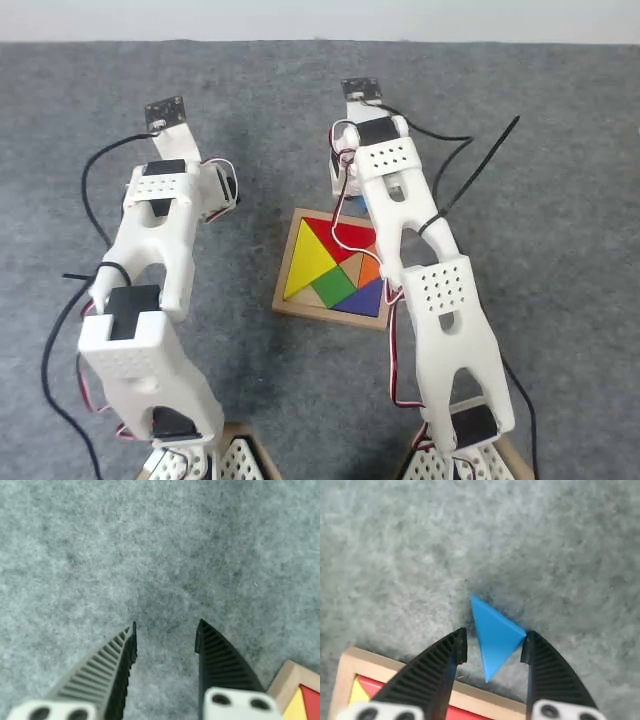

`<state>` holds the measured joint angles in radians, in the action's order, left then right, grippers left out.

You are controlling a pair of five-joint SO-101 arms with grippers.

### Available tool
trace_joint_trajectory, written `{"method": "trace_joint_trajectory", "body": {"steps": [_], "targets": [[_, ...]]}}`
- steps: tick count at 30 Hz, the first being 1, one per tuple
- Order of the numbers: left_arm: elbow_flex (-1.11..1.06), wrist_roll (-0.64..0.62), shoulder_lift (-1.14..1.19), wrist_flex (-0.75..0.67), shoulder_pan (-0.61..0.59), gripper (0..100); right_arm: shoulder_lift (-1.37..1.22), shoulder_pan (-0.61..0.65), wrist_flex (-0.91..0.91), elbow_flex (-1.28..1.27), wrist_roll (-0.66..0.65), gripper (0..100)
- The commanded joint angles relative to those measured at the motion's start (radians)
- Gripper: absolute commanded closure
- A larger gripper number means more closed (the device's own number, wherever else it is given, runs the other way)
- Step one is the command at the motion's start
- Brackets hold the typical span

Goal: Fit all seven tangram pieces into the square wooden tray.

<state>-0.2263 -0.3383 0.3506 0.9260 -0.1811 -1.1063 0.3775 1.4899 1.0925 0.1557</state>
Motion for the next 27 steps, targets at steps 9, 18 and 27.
{"method": "trace_joint_trajectory", "body": {"steps": [9,18,27], "targets": [[0.021,0.006,-0.064,0.003,0.003,81,0.028,-0.021,-0.012,0.046,-0.15,80.1],[0.021,0.006,-0.064,0.003,0.002,81,0.027,0.002,0.001,0.041,-0.213,80.5],[0.021,0.006,-0.066,0.003,0.0,81,-0.016,0.016,0.004,0.048,-0.215,91.3]]}}
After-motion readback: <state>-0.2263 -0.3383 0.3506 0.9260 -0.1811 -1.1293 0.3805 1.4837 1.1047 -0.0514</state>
